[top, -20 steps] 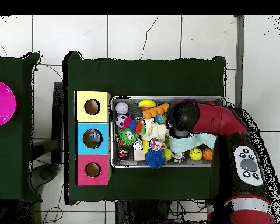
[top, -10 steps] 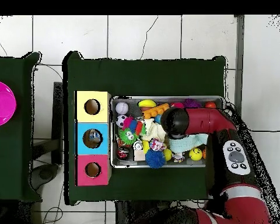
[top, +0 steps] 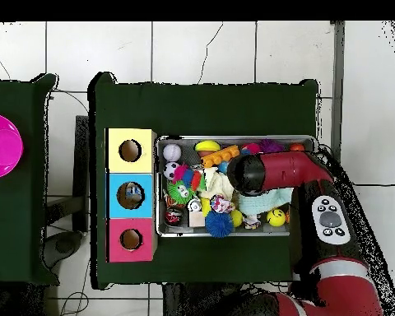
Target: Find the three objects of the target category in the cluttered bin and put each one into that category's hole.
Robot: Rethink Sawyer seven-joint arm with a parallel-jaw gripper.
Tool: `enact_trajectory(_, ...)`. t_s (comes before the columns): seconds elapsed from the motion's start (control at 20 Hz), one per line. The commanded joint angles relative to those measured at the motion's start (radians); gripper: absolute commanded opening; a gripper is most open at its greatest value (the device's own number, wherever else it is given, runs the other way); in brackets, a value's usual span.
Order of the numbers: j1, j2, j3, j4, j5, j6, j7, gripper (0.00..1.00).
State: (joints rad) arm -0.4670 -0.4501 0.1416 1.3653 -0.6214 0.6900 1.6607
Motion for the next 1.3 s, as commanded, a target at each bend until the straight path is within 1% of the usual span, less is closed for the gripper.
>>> enact_trajectory(0.05,0.003,0.095,0.089,-0.055,-0.104,-0.030,-0.217,1.00)
enact_trajectory(0.1,0.001,0.096,0.092,-0.053,-0.104,-0.031,-0.205,0.00)
enact_trajectory(0.35,0.002,0.099,0.096,-0.057,-0.089,-0.007,-0.197,0.00)
enact_trajectory(0.4,0.000,0.099,0.103,-0.057,-0.074,0.011,-0.199,0.00)
enact_trajectory(0.6,0.012,0.089,0.124,-0.054,0.033,0.168,-0.166,0.00)
enact_trajectory(0.7,0.023,0.071,0.138,-0.042,0.084,0.243,-0.150,0.00)
enact_trajectory(0.8,0.030,0.052,0.154,-0.020,0.147,0.305,-0.109,0.00)
enact_trajectory(0.9,0.033,0.032,0.172,0.010,0.211,0.326,-0.054,0.00)
enact_trajectory(1.0,0.042,0.016,0.182,0.033,0.256,0.331,-0.011,0.00)
enact_trajectory(1.15,0.059,0.012,0.191,0.031,0.307,0.334,0.032,0.00)
enact_trajectory(1.3,0.081,0.005,0.184,0.031,0.347,0.337,0.060,0.00)
